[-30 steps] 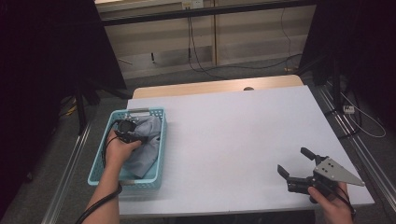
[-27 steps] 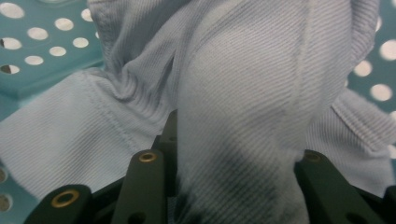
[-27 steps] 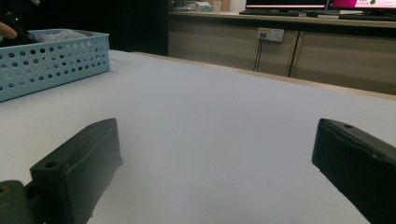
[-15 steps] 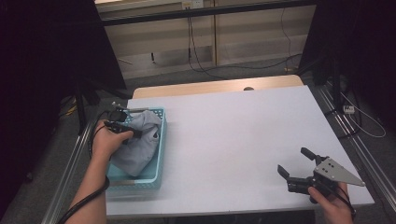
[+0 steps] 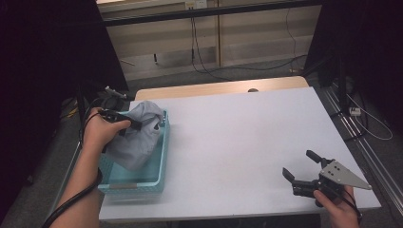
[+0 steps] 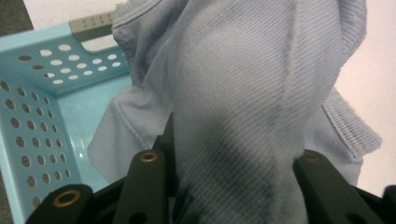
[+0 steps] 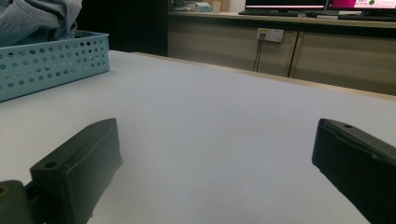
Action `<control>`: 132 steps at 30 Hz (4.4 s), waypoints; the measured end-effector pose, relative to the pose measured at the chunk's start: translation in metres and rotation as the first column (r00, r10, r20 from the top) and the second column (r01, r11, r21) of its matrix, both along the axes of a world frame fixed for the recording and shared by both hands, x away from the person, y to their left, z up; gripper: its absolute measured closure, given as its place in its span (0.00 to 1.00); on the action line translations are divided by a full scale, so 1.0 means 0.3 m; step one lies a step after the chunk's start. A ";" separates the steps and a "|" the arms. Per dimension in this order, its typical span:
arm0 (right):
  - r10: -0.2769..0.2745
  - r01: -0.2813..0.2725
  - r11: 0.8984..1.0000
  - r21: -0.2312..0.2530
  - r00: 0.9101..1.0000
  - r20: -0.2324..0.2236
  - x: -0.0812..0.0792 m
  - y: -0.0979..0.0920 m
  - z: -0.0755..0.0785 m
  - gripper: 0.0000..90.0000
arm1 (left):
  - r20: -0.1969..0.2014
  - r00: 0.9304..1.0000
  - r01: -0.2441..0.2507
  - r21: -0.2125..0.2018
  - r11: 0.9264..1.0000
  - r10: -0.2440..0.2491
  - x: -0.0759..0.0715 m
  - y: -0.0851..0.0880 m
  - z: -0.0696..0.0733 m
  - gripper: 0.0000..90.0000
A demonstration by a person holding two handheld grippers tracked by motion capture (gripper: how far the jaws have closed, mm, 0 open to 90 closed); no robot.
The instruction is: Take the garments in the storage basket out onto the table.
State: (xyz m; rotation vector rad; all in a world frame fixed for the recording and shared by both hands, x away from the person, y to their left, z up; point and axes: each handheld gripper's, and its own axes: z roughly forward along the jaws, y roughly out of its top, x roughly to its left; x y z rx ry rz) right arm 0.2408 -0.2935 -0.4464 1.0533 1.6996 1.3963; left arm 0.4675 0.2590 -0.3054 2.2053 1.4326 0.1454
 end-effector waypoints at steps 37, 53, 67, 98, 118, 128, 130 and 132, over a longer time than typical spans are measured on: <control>0.002 -0.002 1.000 0.004 1.000 0.001 0.000 -0.001 0.001 0.01 | -0.009 0.986 0.168 0.000 0.986 -0.168 -0.018 -0.252 0.232 0.69; 0.007 -0.007 1.000 0.000 1.000 0.003 0.000 0.000 0.001 0.01 | 0.000 0.968 0.251 -0.047 0.967 -0.251 -0.039 -0.361 0.234 0.69; 0.011 -0.011 1.000 0.000 1.000 0.004 0.000 0.001 0.001 0.01 | 0.011 0.946 0.323 -0.073 0.943 -0.324 -0.066 -0.475 0.188 0.69; 0.013 -0.013 1.000 -0.001 1.000 0.000 -0.002 0.005 0.001 0.01 | 0.008 0.906 0.422 -0.096 0.901 -0.423 -0.132 -0.649 -0.019 0.68; 0.017 -0.017 1.000 -0.002 1.000 0.002 -0.004 0.008 0.001 0.01 | 0.040 0.890 0.457 -0.081 0.886 -0.455 -0.161 -0.735 -0.136 0.66; 0.017 -0.017 1.000 0.001 1.000 0.001 -0.003 0.007 0.000 0.01 | 0.064 0.887 0.462 -0.089 0.882 -0.458 -0.165 -0.749 -0.188 0.62; 0.018 -0.018 1.000 -0.001 1.000 0.001 -0.003 0.007 0.000 0.01 | 0.067 0.889 0.457 -0.083 0.886 -0.452 -0.165 -0.750 -0.195 0.61; 0.017 -0.017 1.000 -0.001 1.000 0.001 -0.002 0.008 0.000 0.01 | 0.074 0.891 0.454 -0.085 0.887 -0.449 -0.162 -0.749 -0.200 0.59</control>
